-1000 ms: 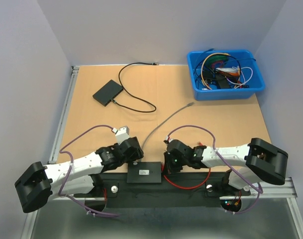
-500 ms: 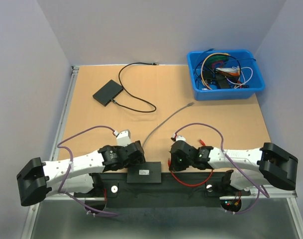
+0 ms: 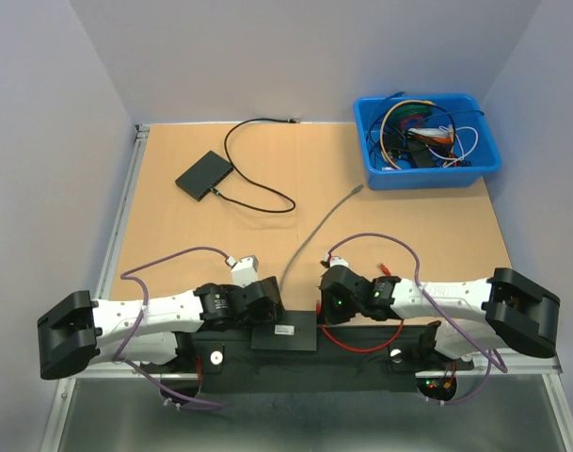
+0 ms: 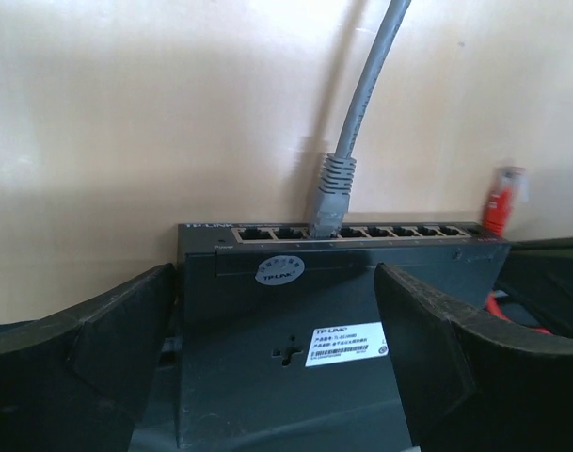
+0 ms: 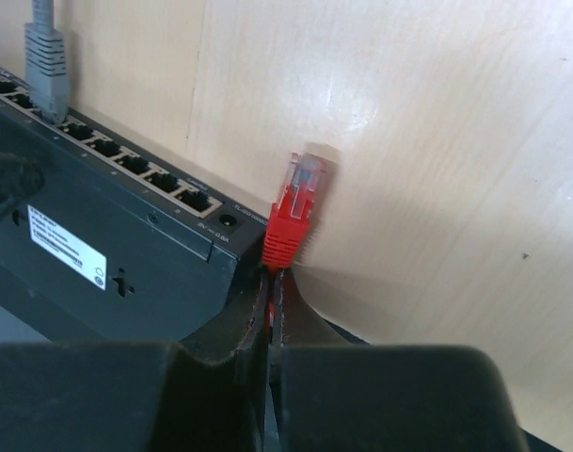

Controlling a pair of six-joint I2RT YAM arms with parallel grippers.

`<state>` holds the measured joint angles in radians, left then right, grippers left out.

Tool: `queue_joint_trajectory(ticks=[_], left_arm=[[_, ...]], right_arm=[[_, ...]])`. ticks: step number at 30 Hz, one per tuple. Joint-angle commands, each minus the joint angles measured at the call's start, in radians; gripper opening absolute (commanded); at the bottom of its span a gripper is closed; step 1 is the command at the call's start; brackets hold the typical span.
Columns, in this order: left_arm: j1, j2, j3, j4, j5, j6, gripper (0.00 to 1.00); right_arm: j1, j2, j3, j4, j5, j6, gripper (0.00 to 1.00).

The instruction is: Insert the plug into the switch port

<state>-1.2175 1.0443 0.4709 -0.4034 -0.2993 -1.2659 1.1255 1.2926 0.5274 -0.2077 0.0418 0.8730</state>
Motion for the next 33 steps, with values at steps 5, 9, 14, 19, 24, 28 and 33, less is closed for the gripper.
queue_joint_trajectory(ticks=[5, 9, 14, 19, 24, 28, 33], left_arm=[[-0.01, 0.017, -0.041, 0.179, 0.045, 0.036, 0.99], [0.006, 0.088, 0.037, 0.239, 0.011, 0.131, 0.99], [0.142, 0.265, 0.156, 0.333, 0.073, 0.322, 0.99], [0.246, 0.425, 0.263, 0.481, 0.14, 0.466, 0.99], [0.274, 0.624, 0.429, 0.538, 0.212, 0.608, 0.99], [0.299, 0.744, 0.578, 0.564, 0.279, 0.677, 0.98], [0.375, 0.867, 0.811, 0.517, 0.373, 0.764, 0.98]], right_arm=[[0.057, 0.166, 0.098, 0.103, -0.068, 0.003, 0.0], [0.063, 0.208, 0.138, 0.113, -0.065, -0.002, 0.0], [0.063, 0.223, 0.163, 0.11, -0.002, 0.023, 0.0], [0.063, 0.266, 0.177, 0.114, 0.021, 0.044, 0.0], [0.063, 0.318, 0.221, 0.116, 0.032, 0.041, 0.0], [0.063, 0.344, 0.267, 0.123, 0.059, 0.021, 0.01], [0.059, 0.367, 0.324, 0.122, 0.132, -0.022, 0.01]])
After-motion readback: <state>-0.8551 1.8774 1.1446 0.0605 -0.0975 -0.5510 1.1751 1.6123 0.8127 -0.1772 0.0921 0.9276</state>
